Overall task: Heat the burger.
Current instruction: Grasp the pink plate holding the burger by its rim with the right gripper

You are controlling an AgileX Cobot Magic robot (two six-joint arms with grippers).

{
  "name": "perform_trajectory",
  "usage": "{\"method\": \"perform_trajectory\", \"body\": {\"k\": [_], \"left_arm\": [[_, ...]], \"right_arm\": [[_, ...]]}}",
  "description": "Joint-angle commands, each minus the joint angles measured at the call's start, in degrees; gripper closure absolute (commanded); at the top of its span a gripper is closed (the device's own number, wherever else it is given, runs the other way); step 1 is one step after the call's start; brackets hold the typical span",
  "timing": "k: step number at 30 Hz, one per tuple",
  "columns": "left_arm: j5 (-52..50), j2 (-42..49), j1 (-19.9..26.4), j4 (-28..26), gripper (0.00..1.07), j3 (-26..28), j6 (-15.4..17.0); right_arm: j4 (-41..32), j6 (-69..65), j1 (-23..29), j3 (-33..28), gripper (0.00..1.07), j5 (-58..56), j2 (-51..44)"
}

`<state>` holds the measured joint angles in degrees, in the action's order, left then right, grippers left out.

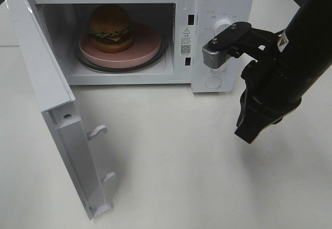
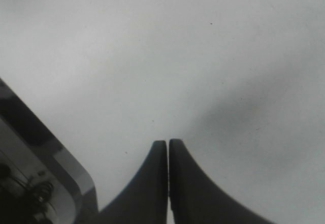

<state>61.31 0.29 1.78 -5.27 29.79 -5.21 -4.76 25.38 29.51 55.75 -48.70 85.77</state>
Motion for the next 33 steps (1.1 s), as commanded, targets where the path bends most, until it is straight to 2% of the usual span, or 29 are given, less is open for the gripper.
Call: {"method": "perform_trajectory", "body": {"k": [1,5,6,8,14,16,17,18,19,20,21,22,23,24,25,26,27,28,29,30,33], "left_arm": [[0.0,0.3,0.2,0.1,0.08,-0.2,0.3],[0.0,0.3,0.2,0.1,0.08,-0.2,0.3],[0.0,0.3,0.2,0.1,0.08,-0.2,0.3],[0.0,0.3,0.2,0.1,0.08,-0.2,0.3],[0.0,0.3,0.2,0.1,0.08,-0.2,0.3],[0.0,0.3,0.2,0.1,0.08,-0.2,0.3],[0.0,0.3,0.2,0.1,0.08,-0.2,0.3],[0.0,0.3,0.2,0.1,0.08,-0.2,0.3],[0.0,0.3,0.2,0.1,0.08,-0.2,0.3],[0.0,0.3,0.2,0.1,0.08,-0.2,0.3],[0.0,0.3,0.2,0.1,0.08,-0.2,0.3],[0.0,0.3,0.2,0.1,0.08,-0.2,0.3],[0.0,0.3,0.2,0.1,0.08,-0.2,0.3],[0.0,0.3,0.2,0.1,0.08,-0.2,0.3],[0.0,0.3,0.2,0.1,0.08,-0.2,0.3],[0.0,0.3,0.2,0.1,0.08,-0.2,0.3],[0.0,0.3,0.2,0.1,0.08,-0.2,0.3],[0.0,0.3,0.2,0.1,0.08,-0.2,0.3],[0.0,0.3,0.2,0.1,0.08,-0.2,0.3],[0.0,0.3,0.2,0.1,0.08,-0.2,0.3],[0.0,0.3,0.2,0.1,0.08,-0.2,0.3]], "right_arm": [[1.4,14.0,-0.2,1.7,1.03,-3.2,-0.7],[3.7,29.1,-0.2,2.1,1.01,-3.7,-0.7],[3.7,29.1,-0.2,2.1,1.01,-3.7,-0.7],[5.1,39.4,-0.2,2.1,1.0,-3.7,-0.7],[7.5,46.7,0.0,2.1,0.92,-3.2,-0.7],[10.7,47.0,0.8,2.1,0.82,-1.8,-0.7],[10.7,47.0,0.8,2.1,0.82,-1.8,-0.7],[13.2,47.0,2.2,2.1,0.71,-1.1,-0.7],[14.2,46.6,3.0,2.1,0.66,-0.6,-0.7],[14.2,46.6,3.0,2.1,0.66,-0.6,-0.7],[15.0,45.0,4.4,2.1,0.56,1.5,-0.7],[15.0,45.0,4.4,2.1,0.56,1.5,-0.7],[15.1,42.2,5.6,2.1,0.46,3.9,-0.7],[15.1,40.5,6.1,2.1,0.4,5.3,-0.7],[15.1,40.5,6.1,2.1,0.4,5.3,-0.7],[15.6,37.5,7.2,2.1,0.29,7.7,-0.6],[16.4,36.0,7.7,2.1,0.24,8.8,-0.5],[16.4,36.0,7.7,2.1,0.24,8.8,-0.5],[17.9,33.7,8.5,2.1,0.17,10.4,-0.2],[18.4,32.9,8.8,2.1,0.14,11.0,-0.1],[19.0,31.7,8.8,2.1,0.13,12.1,0.7]]}}
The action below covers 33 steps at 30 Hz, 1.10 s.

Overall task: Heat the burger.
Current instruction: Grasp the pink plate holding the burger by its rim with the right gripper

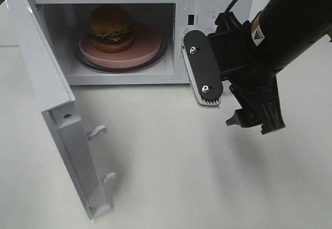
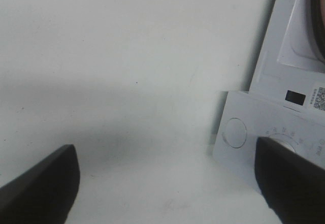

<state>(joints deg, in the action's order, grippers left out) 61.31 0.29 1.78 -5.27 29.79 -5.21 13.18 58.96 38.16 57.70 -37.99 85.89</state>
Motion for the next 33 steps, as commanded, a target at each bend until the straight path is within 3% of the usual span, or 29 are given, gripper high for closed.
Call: {"method": "perform_trajectory", "body": {"k": [1,12,33], "left_arm": [[0.0,0.3,0.2,0.1,0.08,-0.2,0.3],[0.0,0.3,0.2,0.1,0.08,-0.2,0.3],[0.0,0.3,0.2,0.1,0.08,-0.2,0.3]], "right_arm": [[1.1,-1.8,0.2,0.2,0.13,1.4,0.6],[1.2,-2.7,0.2,4.4,0.15,5.4,5.4],[2.5,-4.8,1.4,19.7,0.2,9.9,21.3]]}}
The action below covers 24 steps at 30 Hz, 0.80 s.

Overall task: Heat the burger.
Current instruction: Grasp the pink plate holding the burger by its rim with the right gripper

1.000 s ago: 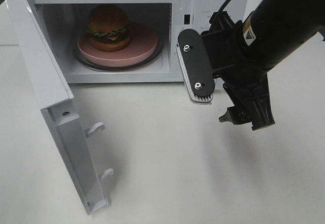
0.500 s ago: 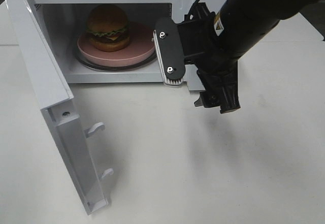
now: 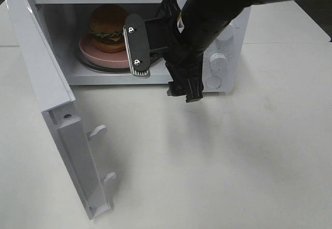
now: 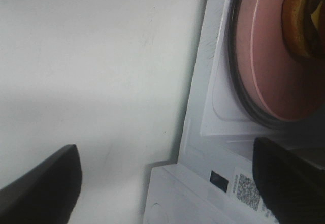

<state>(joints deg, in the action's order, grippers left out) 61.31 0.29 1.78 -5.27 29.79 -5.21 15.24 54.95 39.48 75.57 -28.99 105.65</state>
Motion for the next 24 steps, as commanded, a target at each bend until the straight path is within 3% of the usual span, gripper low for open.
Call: {"method": "perform_trajectory", "body": {"k": [1,24], "left_arm": [[0.0,0.3,0.2,0.1,0.08,-0.2,0.3],[0.0,0.3,0.2,0.1,0.08,-0.2,0.3]], "right_arm": [[0.4,-0.8,0.1,1.8,0.2,0.9,1.5],[0.5,-3.6,0.1,19.9,0.24,0.9,18.0]]}}
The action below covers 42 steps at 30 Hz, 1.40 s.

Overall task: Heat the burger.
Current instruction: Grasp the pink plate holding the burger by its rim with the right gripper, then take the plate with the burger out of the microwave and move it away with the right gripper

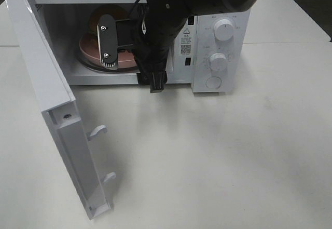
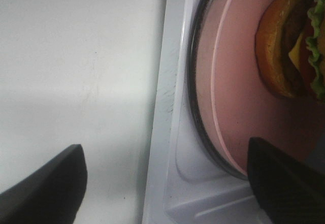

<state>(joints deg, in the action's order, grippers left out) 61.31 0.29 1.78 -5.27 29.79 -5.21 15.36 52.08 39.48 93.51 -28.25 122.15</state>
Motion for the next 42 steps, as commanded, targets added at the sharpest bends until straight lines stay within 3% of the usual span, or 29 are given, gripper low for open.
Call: {"method": "perform_trajectory", "body": {"k": [1,19,26,31,33,34,36,39,40,42], "left_arm": [[0.0,0.3,0.2,0.1,0.08,-0.2,0.3],[0.0,0.3,0.2,0.1,0.08,-0.2,0.3],[0.0,0.3,0.2,0.1,0.08,-0.2,0.3],[0.0,0.3,0.2,0.1,0.08,-0.2,0.3],[0.0,0.3,0.2,0.1,0.08,-0.2,0.3],[0.0,0.3,0.2,0.1,0.08,-0.2,0.3],[0.0,0.3,0.2,0.1,0.08,-0.2,0.3],[0.0,0.3,0.2,0.1,0.08,-0.2,0.3],[0.0,0.3,0.2,0.1,0.08,-0.2,0.3],[0.0,0.3,0.2,0.1,0.08,-0.2,0.3]], "right_arm": [[0.3,-0.7,0.1,1.9,0.24,0.1,1.5],[0.5,-0.8,-0.2,17.8,0.26,-3.2,15.0],[-0.1,-1.4,-1.1,20.5,0.3,-3.2,18.3],[-0.2,-3.3,-1.5,21.3,0.45,-3.1,19.3],[-0.2,-3.3,-1.5,21.3,0.63,-2.8,19.4],[-0.2,-3.3,-1.5,21.3,0.63,-2.8,19.4],[-0.5,-3.3,-1.5,21.3,0.93,-3.4,19.4],[-0.6,-3.3,-1.5,21.3,0.99,-3.8,19.4],[-1.1,-3.3,-1.4,21.3,1.07,-4.7,19.4],[-1.2,-3.3,-1.3,21.3,1.07,-5.4,19.4]]}}
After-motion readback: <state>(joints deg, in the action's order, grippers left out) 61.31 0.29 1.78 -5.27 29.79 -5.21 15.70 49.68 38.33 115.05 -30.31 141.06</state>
